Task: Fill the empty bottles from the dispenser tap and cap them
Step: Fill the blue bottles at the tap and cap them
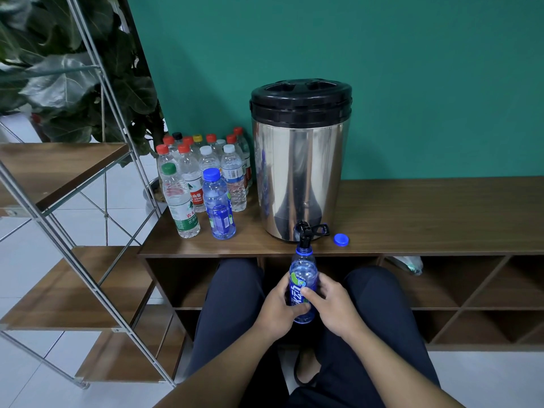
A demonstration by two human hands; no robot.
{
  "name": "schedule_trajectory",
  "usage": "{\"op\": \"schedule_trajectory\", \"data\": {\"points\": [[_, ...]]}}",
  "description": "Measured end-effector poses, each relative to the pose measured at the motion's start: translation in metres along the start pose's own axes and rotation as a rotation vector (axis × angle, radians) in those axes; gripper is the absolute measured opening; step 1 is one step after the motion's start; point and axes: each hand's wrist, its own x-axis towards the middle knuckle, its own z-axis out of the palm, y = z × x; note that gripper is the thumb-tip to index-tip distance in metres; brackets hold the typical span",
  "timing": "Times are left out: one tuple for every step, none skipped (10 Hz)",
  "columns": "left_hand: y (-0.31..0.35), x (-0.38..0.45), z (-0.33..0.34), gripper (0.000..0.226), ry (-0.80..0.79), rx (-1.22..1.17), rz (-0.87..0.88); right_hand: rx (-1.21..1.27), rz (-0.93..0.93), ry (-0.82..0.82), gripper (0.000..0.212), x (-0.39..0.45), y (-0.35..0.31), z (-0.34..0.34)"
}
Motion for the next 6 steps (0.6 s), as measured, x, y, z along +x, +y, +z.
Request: {"op": "schedule_trajectory", "data": {"points": [[-0.0004,0.0001,0.0002,0.075,-0.002,-0.008,-0.002,-0.004,-0.001,0.000,0.028,0.0000,-0.0001,-0.0001],[-0.0008,0.0003,0.0004,0.075,-0.001,-0.006,-0.001,-0.005,0.002,0.000,0.028,-0.0002,-0.0001,-0.0001],[-0.0018,0.0009,0.0006,0.076,0.004,-0.008,-0.004,-0.006,0.003,0.001,0.028,-0.0003,-0.0003,-0.0001],[-0.0031,0.0017,0.0002,0.077,0.004,0.000,-0.007,-0.006,0.000,0.000,0.028,-0.0002,-0.0008,0.0000],[-0.0037,0.0018,-0.0001,0.075,-0.001,0.008,-0.009,-0.004,0.000,0.001,0.028,-0.0001,-0.0013,0.0002],[-0.0028,0.0012,-0.0003,0.075,-0.002,0.000,-0.018,0.000,0.004,-0.003,0.029,-0.0008,-0.0020,0.0000]]}}
